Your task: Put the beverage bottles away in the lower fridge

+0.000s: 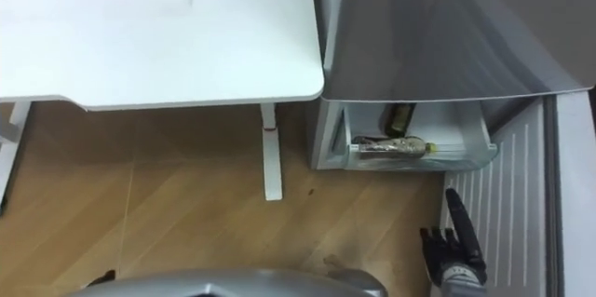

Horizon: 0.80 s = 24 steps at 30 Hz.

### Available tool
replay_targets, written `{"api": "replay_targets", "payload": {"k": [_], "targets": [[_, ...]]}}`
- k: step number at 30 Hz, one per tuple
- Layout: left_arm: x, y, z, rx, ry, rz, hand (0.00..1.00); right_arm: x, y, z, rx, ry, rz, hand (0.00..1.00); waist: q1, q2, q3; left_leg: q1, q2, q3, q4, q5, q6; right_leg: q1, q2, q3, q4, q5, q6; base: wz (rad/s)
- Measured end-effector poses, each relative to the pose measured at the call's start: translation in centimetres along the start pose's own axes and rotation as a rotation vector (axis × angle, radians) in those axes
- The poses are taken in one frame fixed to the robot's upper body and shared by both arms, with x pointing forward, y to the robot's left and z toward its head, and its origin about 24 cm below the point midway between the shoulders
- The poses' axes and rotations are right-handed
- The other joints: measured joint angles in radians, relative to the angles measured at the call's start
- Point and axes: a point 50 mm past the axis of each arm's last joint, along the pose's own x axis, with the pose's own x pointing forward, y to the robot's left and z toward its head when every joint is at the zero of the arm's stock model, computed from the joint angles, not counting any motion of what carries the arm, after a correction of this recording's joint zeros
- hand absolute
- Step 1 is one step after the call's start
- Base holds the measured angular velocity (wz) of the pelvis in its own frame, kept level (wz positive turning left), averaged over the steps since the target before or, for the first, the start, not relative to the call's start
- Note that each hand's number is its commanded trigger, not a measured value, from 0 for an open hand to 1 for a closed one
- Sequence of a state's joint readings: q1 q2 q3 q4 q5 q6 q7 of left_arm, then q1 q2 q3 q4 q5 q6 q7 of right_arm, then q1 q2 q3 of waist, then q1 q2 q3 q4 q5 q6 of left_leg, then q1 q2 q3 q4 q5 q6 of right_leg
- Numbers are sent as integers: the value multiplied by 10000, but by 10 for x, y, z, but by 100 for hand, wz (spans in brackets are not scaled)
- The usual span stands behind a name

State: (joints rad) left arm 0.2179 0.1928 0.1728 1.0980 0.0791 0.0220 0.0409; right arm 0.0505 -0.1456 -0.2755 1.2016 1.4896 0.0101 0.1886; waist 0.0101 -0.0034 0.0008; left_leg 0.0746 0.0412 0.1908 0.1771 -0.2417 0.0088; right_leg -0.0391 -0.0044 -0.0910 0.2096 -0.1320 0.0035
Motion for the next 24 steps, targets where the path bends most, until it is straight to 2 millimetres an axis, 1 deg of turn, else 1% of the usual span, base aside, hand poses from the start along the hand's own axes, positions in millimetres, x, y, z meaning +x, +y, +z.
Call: {"api": "replay_targets", "payload": {"k": [1, 2, 3, 4, 5, 6, 7, 8, 9, 10, 11, 12, 13, 14, 15, 16, 17, 18, 19, 20, 22, 24], "targets": [[1, 0, 6, -36, -132, -2, 0, 3, 11, -2, -40, 62, 304, 0, 34, -24, 5, -480, 19, -33, 496, -83, 17, -444, -65, -73, 350, -37, -24, 0], [2, -1, 9, -47, -198, -26, 0, 5, 17, -3, -17, 73, 512, 0, 47, -12, 41, -708, 36, -48, 778, -134, 20, -649, -98, -130, 544, -46, -33, 0], [3, -2, 16, -24, -294, -76, 0, 9, 30, -4, -26, 76, 861, 0, 121, 75, 150, -1198, 48, -114, 1322, -190, 46, -1022, -156, -235, 881, -55, -49, 9], [5, -4, 25, -19, -387, -129, 0, 12, 42, -4, -23, 12, 1136, 0, 156, 178, 231, -1798, 34, -341, 1985, -283, 75, -1404, -273, -452, 1243, -117, -83, 14], [6, -5, 30, -38, -449, -145, 0, 13, 48, -4, -7, 7, 1247, 0, 172, 213, 248, -2109, 10, -435, 2276, -328, 91, -1671, -333, -526, 1491, -191, -94, 22], [7, -7, 40, -53, -656, -145, 0, 16, 59, -6, 2, 56, 1426, 0, 220, 221, 259, -2683, -41, -568, 2798, -467, 120, -2254, -465, -575, 2071, -411, -116, 22], [8, -9, 53, 51, -961, -108, 0, 18, 72, -9, -94, 137, 1692, 0, 273, 221, 283, -3375, -62, -622, 3420, -701, 153, -2988, -569, -613, 2808, -648, -160, 25], [9, -10, 63, 91, -1221, -113, 0, 20, 85, -13, -149, 253, 1910, 0, 381, 194, 335, -4053, -69, -635, 4091, -876, 188, -3701, -702, -660, 3592, -828, -194, 20], [9, -12, 68, 152, -1344, -128, 0, 21, 90, -14, -136, 287, 1982, 0, 424, 171, 364, -4375, -71, -650, 4424, -957, 198, -4018, -750, -658, 3908, -904, -212, 14], [9, -14, 74, 327, -1534, -198, 0, 22, 100, -15, -135, 311, 2120, 0, 506, 140, 395, -4967, -93, -733, 4991, -1116, 233, -4588, -852, -685, 4447, -1027, -268, 10], [9, -15, 76, 371, -1599, -220, 0, 23, 104, -14, -128, 303, 2186, 0, 520, 140, 396, -5271, -109, -818, 5229, -1206, 236, -4863, -897, -711, 4679, -1100, -280, 23], [9, -15, 81, 463, -1673, -209, 0, 24, 111, -11, -95, 232, 2250, 0, 535, 120, 411, -5863, -179, -951, 5835, -1375, 265, -5383, -1029, -754, 5280, -1325, -273, 33], [9, -12, 80, 547, -1628, -114, 0, 24, 118, -6, 55, 100, 2381, 0, 544, 89, 414, -6428, -213, -1009, 6427, -1548, 243, -5913, -1122, -717, 5859, -1578, -199, 29], [10, -10, 78, 596, -1561, -44, 0, 24, 121, -3, 136, 24, 2464, 0, 575, 64, 410, -6684, -221, -1014, 6698, -1603, 269, -6148, -1183, -712, 6127, -1657, -203, 16], [10, -6, 76, 635, -1418, 66, 0, 24, 128, 5, 181, -165, 2617, 0, 618, 48, 397, -7190, -230, -1090, 7157, -1693, 355, -6612, -1252, -697, 6544, -1707, -212, 13], [10, -2, 74, 828, -1336, 155, 0, 24, 134, 16, 106, -408, 2754, 0, 622, 37, 393, -7667, -263, -1118, 7544, -1699, 368, -7055, -1327, -677, 6910, -1737, -221, 13], [11, 0, 73, 889, -1271, 195, 0, 23, 136, 21, 67, -540, 2808, 0, 660, 26, 393, -7873, -275, -1120, 7707, -1700, 373, -7268, -1326, -617, 7068, -1737, -222, 11], [11, 3, 70, 1028, -1130, 260, 0, 22, 141, 33, -51, -843, 2938, 0, 782, 25, 387, -8344, -285, -1120, 8093, -1718, 403, -7715, -1342, -542, 7424, -1746, -234, 6], [11, 6, 64, 992, -954, 336, 0, 21, 147, 43, -114, -1112, 3063, 0, 822, 20, 389, -8760, -280, -1102, 8475, -1751, 456, -8149, -1417, -478, 7816, -1793, -246, 8], [11, 6, 62, 967, -891, 361, 0, 21, 149, 48, -144, -1241, 3092, 0, 817, 16, 387, -8967, -301, -1092, 8666, -1764, 476, -8366, -1500, -453, 8033, -1835, -235, 11], [11, 7, 59, 1234, -720, 371, 0, 18, 159, 61, -209, -1553, 3216, 0, 806, -35, 348, -9832, -383, -1019, 9392, -1820, 558, -9288, -1668, -275, 8872, -2019, -210, 14], [10, 7, 60, 1425, -727, 356, 0, 17, 163, 68, -275, -1744, 3300, 0, 829, -32, 345, -10422, -369, -1010, 9959, -1910, 580, -9857, -1684, -174, 9437, -2143, -202, 14]]}}
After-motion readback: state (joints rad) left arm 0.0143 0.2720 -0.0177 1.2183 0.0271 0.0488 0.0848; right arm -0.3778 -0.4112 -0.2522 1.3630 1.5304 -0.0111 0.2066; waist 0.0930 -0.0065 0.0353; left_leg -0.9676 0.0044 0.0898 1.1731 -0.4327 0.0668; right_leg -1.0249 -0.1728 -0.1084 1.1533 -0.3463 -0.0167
